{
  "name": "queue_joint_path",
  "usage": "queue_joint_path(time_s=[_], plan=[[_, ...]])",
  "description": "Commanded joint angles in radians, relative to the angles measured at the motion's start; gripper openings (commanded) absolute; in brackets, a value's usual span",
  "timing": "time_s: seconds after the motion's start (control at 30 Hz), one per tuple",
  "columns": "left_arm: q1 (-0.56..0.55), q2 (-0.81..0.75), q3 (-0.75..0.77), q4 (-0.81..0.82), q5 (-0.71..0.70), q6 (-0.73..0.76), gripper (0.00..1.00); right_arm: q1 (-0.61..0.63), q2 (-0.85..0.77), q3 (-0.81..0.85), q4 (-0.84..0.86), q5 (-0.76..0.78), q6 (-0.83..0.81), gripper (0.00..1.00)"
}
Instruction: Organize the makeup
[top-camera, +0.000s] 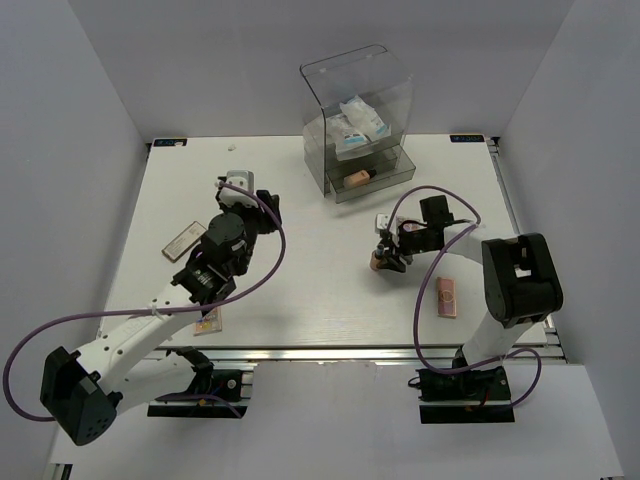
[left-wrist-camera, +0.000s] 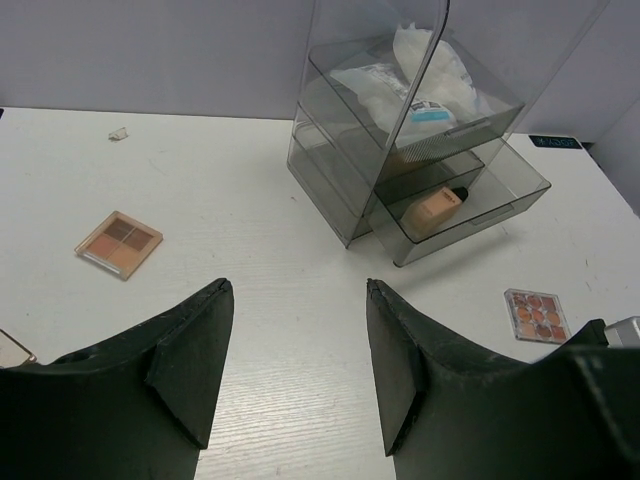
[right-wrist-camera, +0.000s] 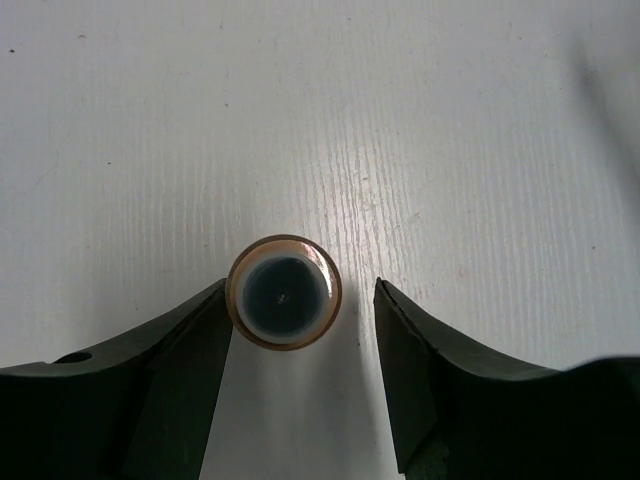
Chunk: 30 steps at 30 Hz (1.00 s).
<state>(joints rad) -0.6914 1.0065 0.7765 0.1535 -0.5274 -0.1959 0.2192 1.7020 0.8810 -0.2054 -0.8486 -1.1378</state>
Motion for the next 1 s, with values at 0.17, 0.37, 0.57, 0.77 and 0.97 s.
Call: queue_joint_path(time_s=[0.17,0.37,0.57,0.77,0.97], plan=[[-0.003,-0.04,-0.028,-0.008,-0.031,-0.042,0.65,0.017,0.024,0.042,0.017,-0.044,0.023,0.48],[-0.003,-0.068,-0.049,-0.008,-0.048,-0.053,0.65,0.017,0.015,0.11,-0.091,-0.052,-0.017,0.16],[-0.005,-0.101,-0.08,-0.005,-0.063,-0.066,0.65,0.02,-0.01,0.319,-0.146,0.112,0.075,0.09],[-0.003,-0.15,-0.127,-0.002,-0.068,-0.085,0.65,0.046,0.037,0.606,-0.238,0.374,0.093,0.05],[-0.003,-0.209,-0.178,0.001,-0.08,-0.1,0.65,0.107,0.12,0.777,-0.301,0.632,-0.003,0.04]])
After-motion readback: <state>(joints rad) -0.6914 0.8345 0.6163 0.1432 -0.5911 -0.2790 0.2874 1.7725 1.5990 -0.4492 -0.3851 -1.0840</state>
